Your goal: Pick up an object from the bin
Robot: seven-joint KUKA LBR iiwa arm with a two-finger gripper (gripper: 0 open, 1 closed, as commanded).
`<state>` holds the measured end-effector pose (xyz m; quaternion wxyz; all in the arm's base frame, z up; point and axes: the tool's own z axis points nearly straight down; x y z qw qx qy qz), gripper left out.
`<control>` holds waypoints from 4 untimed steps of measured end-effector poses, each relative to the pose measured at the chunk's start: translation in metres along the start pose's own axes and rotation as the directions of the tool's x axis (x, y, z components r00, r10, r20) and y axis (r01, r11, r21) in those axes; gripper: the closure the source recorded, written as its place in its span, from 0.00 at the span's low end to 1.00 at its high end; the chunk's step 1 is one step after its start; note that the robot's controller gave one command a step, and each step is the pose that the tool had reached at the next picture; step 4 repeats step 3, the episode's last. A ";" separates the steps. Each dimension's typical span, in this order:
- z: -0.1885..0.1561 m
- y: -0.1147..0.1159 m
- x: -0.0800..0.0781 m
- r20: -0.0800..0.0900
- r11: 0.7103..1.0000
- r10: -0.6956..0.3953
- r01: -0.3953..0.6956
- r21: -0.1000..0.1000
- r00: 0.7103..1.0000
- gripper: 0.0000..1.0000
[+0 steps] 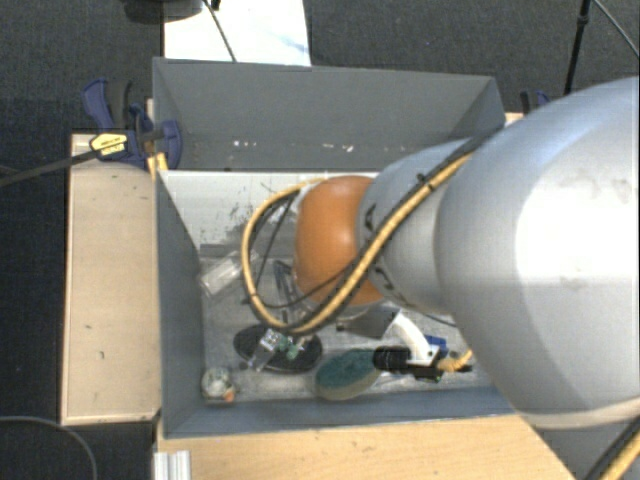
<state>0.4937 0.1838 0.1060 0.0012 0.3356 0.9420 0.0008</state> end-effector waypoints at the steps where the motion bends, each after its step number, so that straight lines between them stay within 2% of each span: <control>1: 0.034 -0.019 -0.002 0.000 0.986 0.168 -0.168 -0.003 0.986 0.00; 2: 0.034 -0.037 -0.024 0.000 0.836 0.548 -0.548 -0.007 0.836 0.00; 3: 0.031 -0.037 -0.026 0.002 0.835 0.550 -0.550 -0.012 0.835 1.00; 4: 0.031 -0.037 -0.026 0.002 0.835 0.550 -0.550 -0.012 0.835 1.00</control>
Offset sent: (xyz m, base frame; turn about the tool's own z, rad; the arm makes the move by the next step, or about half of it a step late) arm -0.0113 -0.0169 -0.0360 0.1719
